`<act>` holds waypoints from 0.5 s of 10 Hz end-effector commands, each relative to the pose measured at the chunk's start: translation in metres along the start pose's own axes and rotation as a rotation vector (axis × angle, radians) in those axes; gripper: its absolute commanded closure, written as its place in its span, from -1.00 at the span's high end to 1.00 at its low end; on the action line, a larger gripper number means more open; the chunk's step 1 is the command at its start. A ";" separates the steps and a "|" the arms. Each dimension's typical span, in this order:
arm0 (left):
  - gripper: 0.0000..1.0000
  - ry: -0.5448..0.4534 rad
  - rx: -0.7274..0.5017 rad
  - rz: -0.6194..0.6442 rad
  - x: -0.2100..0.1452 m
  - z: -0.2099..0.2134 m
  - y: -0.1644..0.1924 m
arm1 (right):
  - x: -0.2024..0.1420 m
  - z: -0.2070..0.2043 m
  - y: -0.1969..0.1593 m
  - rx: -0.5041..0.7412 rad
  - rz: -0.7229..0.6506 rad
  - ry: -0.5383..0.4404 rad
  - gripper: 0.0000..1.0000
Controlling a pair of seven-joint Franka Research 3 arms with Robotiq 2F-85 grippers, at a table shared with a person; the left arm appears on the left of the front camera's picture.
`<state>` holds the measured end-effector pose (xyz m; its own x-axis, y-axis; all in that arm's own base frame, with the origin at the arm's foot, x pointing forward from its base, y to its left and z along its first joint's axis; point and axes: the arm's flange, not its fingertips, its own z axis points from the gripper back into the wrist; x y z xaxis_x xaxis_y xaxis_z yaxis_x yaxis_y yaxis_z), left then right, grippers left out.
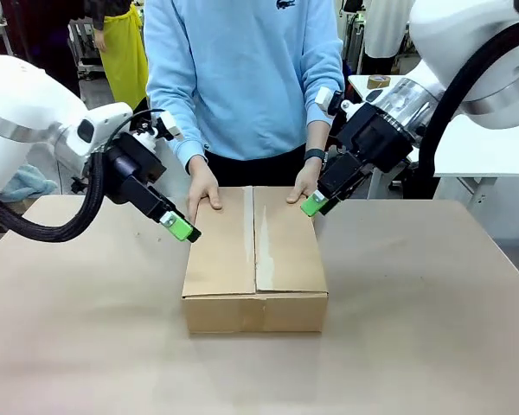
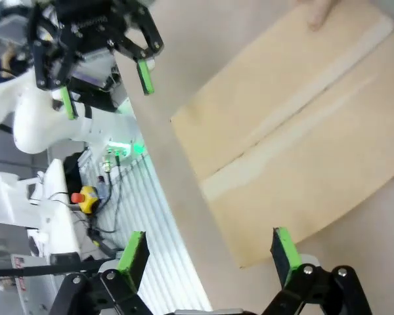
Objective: Pack the gift set into the box.
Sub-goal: Press and hold the closed box until the human finishes sealing it.
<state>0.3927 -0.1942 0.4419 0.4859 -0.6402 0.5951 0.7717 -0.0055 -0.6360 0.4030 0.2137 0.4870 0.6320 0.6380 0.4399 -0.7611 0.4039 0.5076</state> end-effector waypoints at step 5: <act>1.00 -0.424 0.159 -0.727 -0.010 0.006 0.080 | -0.009 -0.041 -0.096 0.239 0.820 -0.686 1.00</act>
<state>0.4494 -0.1837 0.4045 0.0619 -0.2830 0.9571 0.9880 -0.1187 -0.0990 0.4555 0.2051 0.4558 0.1631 0.3883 0.9070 -0.9846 0.1222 0.1248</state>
